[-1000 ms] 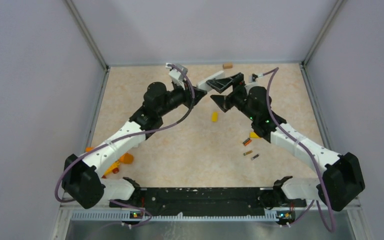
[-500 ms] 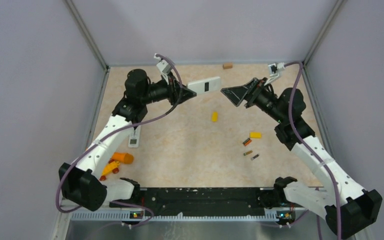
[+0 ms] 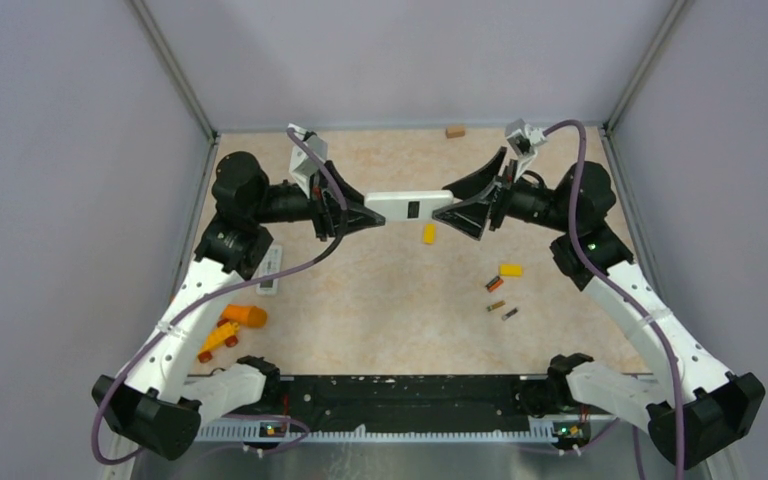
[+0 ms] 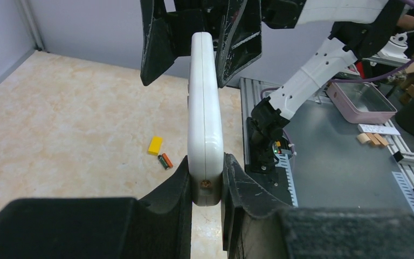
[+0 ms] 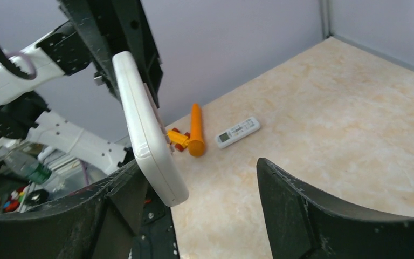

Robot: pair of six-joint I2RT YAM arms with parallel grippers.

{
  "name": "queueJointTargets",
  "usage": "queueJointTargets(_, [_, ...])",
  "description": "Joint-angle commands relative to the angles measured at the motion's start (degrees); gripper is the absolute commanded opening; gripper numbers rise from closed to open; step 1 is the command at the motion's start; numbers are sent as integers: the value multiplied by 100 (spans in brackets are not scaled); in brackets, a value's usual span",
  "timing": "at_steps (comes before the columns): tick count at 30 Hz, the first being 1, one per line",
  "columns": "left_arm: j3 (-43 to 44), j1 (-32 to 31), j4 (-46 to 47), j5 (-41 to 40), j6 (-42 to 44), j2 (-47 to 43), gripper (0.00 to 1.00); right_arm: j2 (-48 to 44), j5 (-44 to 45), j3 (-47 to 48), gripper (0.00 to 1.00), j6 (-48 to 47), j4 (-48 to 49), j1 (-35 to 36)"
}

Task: Load the batteries into the remote control
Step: Adjust the remote control.

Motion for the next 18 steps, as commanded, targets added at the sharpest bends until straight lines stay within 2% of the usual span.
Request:
queueJointTargets(1, [-44,-19,669,559,-218,-116,0,-14,-1021,-34,71,77,883,-21])
queueJointTargets(7, [-111,-21,892,660,-458,-157,0,68,-1303,-21,59,318,1352,-22])
queueJointTargets(13, [-162,-24,1205,611,-779,-149,3,206,-1451,-54,37,708,1963,-15])
queueJointTargets(16, [-221,-26,1558,465,-1128,-128,20,290,-1495,-125,15,1035,2347,-14])
queueJointTargets(18, [-274,-32,1882,274,-1454,-99,52,302,-1327,-201,6,1259,2594,-10])
